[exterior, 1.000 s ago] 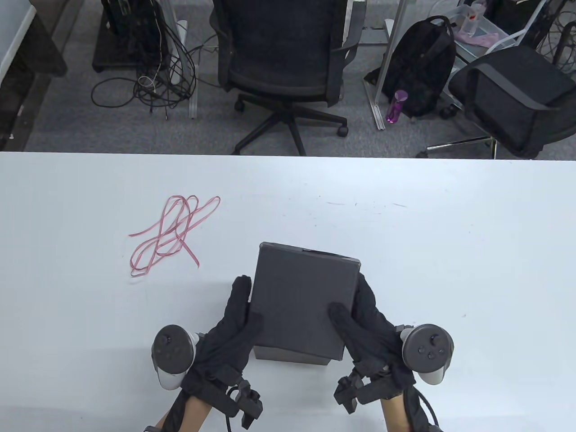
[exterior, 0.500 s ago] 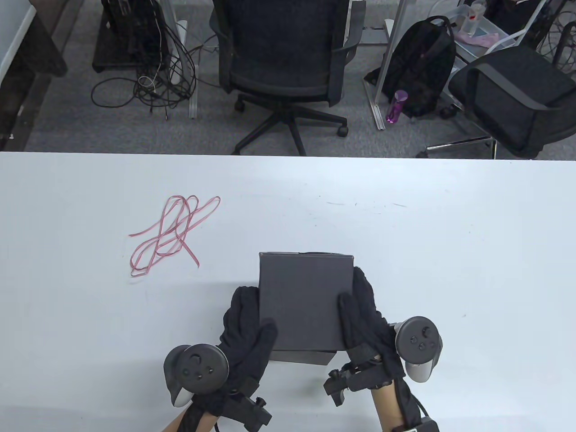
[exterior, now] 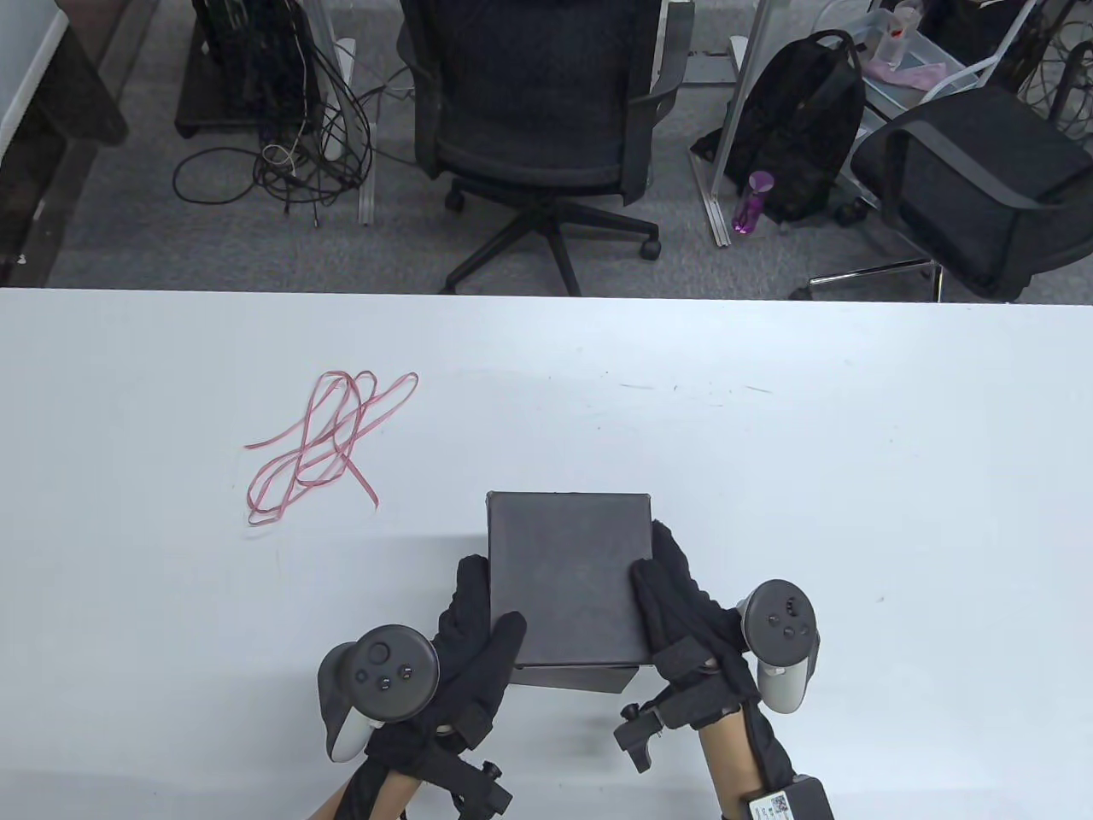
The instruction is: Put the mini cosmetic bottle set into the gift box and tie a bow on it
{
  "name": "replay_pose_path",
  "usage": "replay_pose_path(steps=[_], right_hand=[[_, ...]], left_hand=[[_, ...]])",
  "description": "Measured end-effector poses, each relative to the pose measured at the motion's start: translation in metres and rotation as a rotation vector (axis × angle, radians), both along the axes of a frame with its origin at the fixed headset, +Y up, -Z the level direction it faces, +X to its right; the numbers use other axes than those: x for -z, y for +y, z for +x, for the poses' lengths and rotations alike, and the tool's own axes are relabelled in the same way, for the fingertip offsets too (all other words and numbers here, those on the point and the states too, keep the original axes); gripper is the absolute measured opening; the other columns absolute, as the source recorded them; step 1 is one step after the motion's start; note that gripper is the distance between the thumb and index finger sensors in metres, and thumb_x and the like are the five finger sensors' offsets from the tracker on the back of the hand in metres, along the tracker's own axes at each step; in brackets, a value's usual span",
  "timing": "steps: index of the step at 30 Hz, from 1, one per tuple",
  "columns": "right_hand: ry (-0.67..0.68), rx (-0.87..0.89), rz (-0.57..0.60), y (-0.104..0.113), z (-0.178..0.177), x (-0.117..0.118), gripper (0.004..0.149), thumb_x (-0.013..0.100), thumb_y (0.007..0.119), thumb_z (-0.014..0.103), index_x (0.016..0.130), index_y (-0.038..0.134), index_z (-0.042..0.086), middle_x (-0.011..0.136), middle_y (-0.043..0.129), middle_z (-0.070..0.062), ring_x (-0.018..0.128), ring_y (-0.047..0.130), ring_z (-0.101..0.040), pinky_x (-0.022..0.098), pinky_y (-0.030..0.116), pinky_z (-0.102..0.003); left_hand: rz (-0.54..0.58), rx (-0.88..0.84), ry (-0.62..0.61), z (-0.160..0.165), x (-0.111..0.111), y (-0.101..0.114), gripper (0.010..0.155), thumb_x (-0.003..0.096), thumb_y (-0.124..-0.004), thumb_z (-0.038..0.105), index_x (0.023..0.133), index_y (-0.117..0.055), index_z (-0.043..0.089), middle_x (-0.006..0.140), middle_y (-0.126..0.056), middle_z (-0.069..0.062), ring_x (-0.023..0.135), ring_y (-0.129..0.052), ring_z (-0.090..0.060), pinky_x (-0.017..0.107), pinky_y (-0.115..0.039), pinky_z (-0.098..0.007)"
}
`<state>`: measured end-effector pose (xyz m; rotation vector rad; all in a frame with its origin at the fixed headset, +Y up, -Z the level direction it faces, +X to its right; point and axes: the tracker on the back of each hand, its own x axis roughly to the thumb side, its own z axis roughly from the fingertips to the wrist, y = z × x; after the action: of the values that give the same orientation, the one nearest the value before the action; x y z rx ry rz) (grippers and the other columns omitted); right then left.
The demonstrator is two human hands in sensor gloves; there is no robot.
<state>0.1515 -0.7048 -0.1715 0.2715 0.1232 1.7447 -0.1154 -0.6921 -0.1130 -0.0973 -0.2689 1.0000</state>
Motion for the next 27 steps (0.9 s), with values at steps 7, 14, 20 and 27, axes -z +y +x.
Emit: replay_pose_path(steps=[7, 14, 20, 27], right_hand=[[0.001, -0.027, -0.054, 0.014, 0.002, -0.005, 0.069, 0.066, 0.048, 0.022, 0.107, 0.026, -0.029, 0.1, 0.025, -0.06, 0.08, 0.038, -0.083, 0.053, 0.048, -0.083], [0.018, -0.076, -0.065, 0.006, -0.002, -0.003, 0.068, 0.064, 0.047, 0.018, 0.107, 0.024, -0.029, 0.1, 0.025, -0.061, 0.08, 0.042, -0.083, 0.053, 0.051, -0.083], [-0.007, -0.038, -0.038, 0.003, -0.004, -0.004, 0.068, 0.064, 0.046, 0.02, 0.109, 0.022, -0.025, 0.101, 0.022, -0.059, 0.08, 0.037, -0.083, 0.053, 0.047, -0.084], [-0.002, -0.048, -0.044, -0.001, -0.007, -0.004, 0.069, 0.065, 0.045, 0.024, 0.112, 0.016, -0.018, 0.104, 0.021, -0.056, 0.083, 0.034, -0.079, 0.056, 0.044, -0.082]], left_hand=[[0.002, 0.05, -0.021, 0.004, -0.005, 0.008, 0.079, 0.067, -0.045, 0.044, 0.11, -0.017, -0.016, 0.102, -0.037, -0.055, 0.09, -0.055, -0.077, 0.063, -0.059, -0.079], [0.001, 0.057, -0.021, 0.005, -0.006, 0.008, 0.079, 0.0669, -0.046, 0.043, 0.109, -0.014, -0.017, 0.102, -0.037, -0.055, 0.09, -0.057, -0.077, 0.063, -0.06, -0.078], [0.021, 0.086, 0.009, 0.004, -0.005, 0.007, 0.077, 0.0667, -0.047, 0.04, 0.11, -0.015, -0.015, 0.103, -0.044, -0.051, 0.088, -0.066, -0.071, 0.063, -0.067, -0.073], [0.051, 0.118, 0.06, 0.004, -0.002, -0.002, 0.074, 0.0664, -0.046, 0.039, 0.111, -0.017, -0.012, 0.106, -0.048, -0.044, 0.081, -0.075, -0.061, 0.06, -0.073, -0.063]])
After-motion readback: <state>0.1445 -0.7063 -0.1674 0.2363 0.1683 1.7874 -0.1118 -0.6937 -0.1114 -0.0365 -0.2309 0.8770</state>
